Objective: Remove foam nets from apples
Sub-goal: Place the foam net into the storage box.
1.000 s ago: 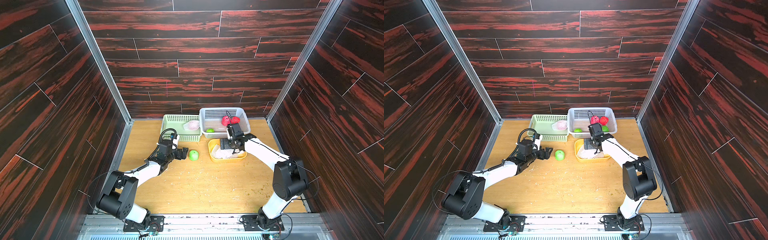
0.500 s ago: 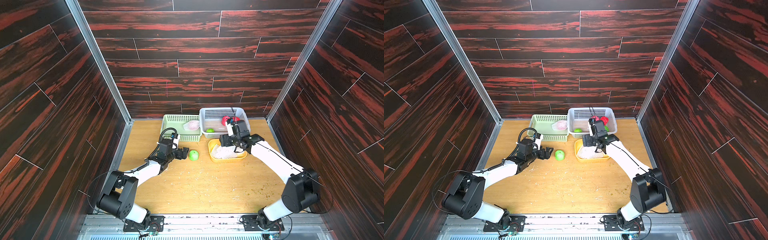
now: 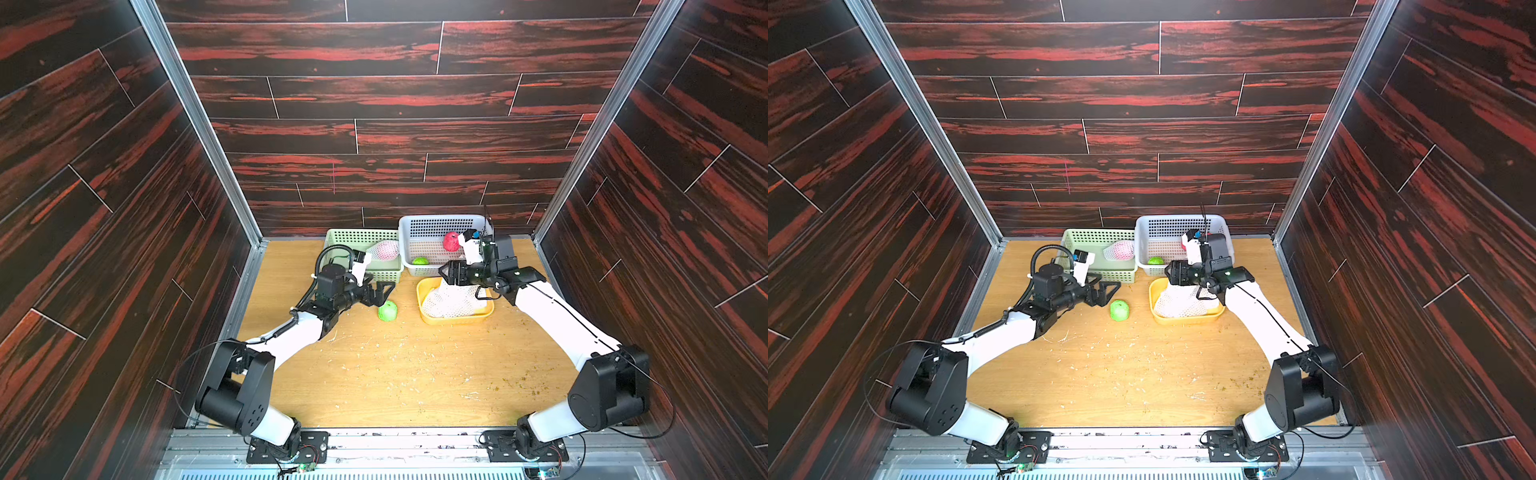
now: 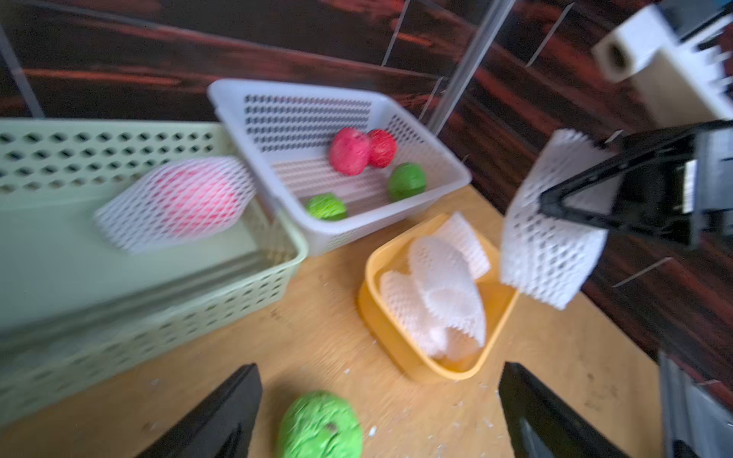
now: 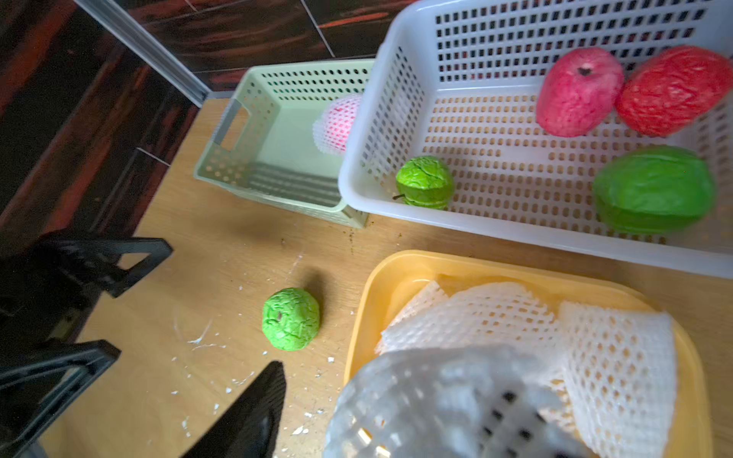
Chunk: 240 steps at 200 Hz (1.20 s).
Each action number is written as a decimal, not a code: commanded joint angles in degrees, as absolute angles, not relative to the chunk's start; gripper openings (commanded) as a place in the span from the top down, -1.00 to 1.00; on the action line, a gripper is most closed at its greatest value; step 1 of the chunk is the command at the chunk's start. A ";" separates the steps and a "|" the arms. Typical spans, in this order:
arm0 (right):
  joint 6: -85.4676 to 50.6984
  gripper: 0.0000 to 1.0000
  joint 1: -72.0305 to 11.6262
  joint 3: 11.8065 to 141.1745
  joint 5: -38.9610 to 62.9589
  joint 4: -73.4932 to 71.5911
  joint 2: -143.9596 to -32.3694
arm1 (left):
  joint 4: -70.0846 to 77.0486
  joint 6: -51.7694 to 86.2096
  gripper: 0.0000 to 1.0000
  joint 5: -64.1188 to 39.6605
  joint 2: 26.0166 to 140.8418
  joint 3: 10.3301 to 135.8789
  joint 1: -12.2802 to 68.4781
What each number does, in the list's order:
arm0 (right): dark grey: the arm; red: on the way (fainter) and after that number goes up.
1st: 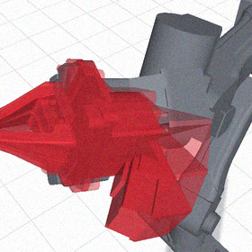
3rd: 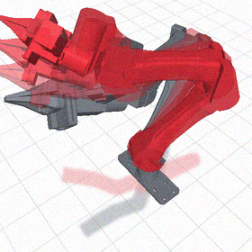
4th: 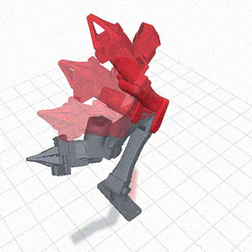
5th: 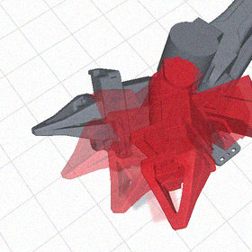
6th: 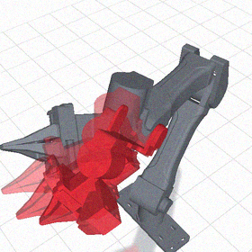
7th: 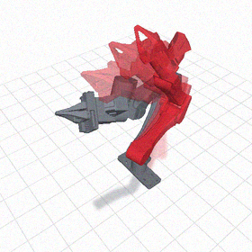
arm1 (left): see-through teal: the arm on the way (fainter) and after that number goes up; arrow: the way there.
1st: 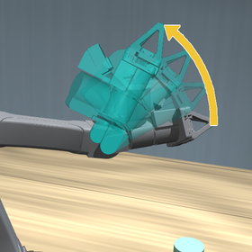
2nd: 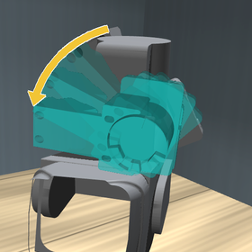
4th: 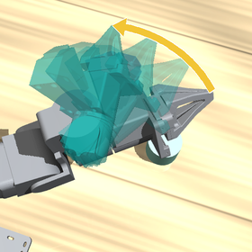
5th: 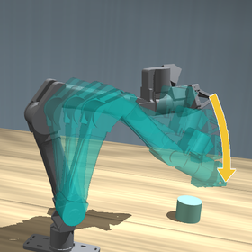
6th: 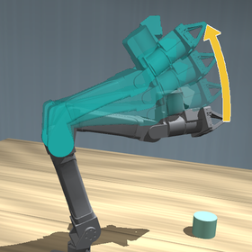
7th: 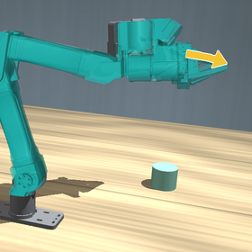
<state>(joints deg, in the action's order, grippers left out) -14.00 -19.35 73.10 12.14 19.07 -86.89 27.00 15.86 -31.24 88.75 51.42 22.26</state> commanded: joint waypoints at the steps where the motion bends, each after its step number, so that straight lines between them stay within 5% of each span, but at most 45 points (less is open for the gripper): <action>1: -18.25 -0.51 -19.56 72.44 25.96 12.66 -84.50 | 33.68 17.37 -0.99 -42.72 91.63 55.24 24.52; 83: -26.53 -0.51 -19.65 67.62 38.19 0.77 -84.02 | 39.03 19.45 -0.94 -47.08 103.54 65.05 29.98; 105: -26.38 -0.50 -19.62 66.74 37.33 0.44 -83.42 | 36.60 18.02 -0.66 -47.81 104.91 67.06 31.14; 139: -24.41 -0.50 -19.55 65.93 32.71 1.70 -82.11 | 36.30 18.96 0.25 -48.23 105.39 66.85 31.28; 191: -18.85 -0.69 -19.56 65.30 26.66 3.75 -81.64 | 29.92 19.71 0.61 -46.69 104.73 69.18 31.27; 240: -17.19 -0.87 -19.53 62.82 18.22 4.10 -81.14 | 30.19 21.91 0.71 -45.88 103.71 69.17 31.23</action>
<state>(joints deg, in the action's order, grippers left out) -18.87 -19.55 64.14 24.40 3.14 -83.40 30.76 20.43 -45.95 105.56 67.94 31.40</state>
